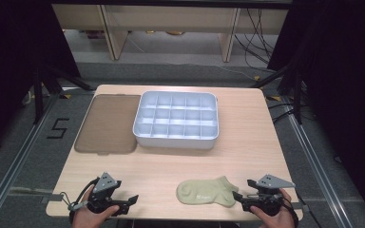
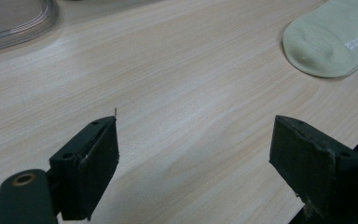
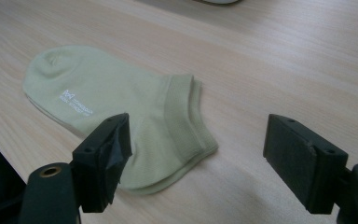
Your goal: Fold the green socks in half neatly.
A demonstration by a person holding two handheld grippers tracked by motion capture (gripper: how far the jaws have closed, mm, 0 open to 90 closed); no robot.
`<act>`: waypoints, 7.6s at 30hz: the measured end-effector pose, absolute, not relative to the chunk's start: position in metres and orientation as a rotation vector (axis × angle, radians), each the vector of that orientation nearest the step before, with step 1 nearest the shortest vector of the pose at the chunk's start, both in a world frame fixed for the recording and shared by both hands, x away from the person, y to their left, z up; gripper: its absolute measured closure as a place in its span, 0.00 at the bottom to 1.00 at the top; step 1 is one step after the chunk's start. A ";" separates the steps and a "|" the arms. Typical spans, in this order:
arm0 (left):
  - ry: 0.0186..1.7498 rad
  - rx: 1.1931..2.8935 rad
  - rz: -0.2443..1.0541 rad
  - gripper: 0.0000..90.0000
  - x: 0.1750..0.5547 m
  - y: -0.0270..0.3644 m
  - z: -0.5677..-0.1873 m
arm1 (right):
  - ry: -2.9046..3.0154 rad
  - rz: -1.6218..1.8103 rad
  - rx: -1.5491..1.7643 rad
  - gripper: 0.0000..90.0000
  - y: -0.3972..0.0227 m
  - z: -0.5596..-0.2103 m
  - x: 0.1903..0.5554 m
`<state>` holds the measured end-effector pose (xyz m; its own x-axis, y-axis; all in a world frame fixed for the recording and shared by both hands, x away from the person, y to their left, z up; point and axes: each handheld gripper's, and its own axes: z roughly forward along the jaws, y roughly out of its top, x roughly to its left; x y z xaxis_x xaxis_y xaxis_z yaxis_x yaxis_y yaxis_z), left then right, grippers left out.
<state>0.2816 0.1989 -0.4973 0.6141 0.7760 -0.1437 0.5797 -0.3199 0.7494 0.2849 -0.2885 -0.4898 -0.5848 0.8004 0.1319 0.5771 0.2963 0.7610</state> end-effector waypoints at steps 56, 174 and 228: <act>0.872 2.156 0.143 0.58 0.321 0.052 -0.509 | 2.311 1.202 1.240 0.28 -0.283 -0.490 0.283; 0.906 2.080 0.182 0.92 0.312 0.153 -0.455 | 2.742 1.142 0.658 1.00 -0.090 -0.510 0.362; 0.828 2.156 0.109 0.91 0.338 0.069 -0.465 | 2.739 1.129 0.721 1.00 -0.161 -0.502 0.344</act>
<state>0.3377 0.0686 -0.4650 0.7816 0.5940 -0.1904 0.5245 -0.4607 0.7160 0.3441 -0.1610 -0.5021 -0.8842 0.4579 0.0920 0.3897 0.6148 0.6857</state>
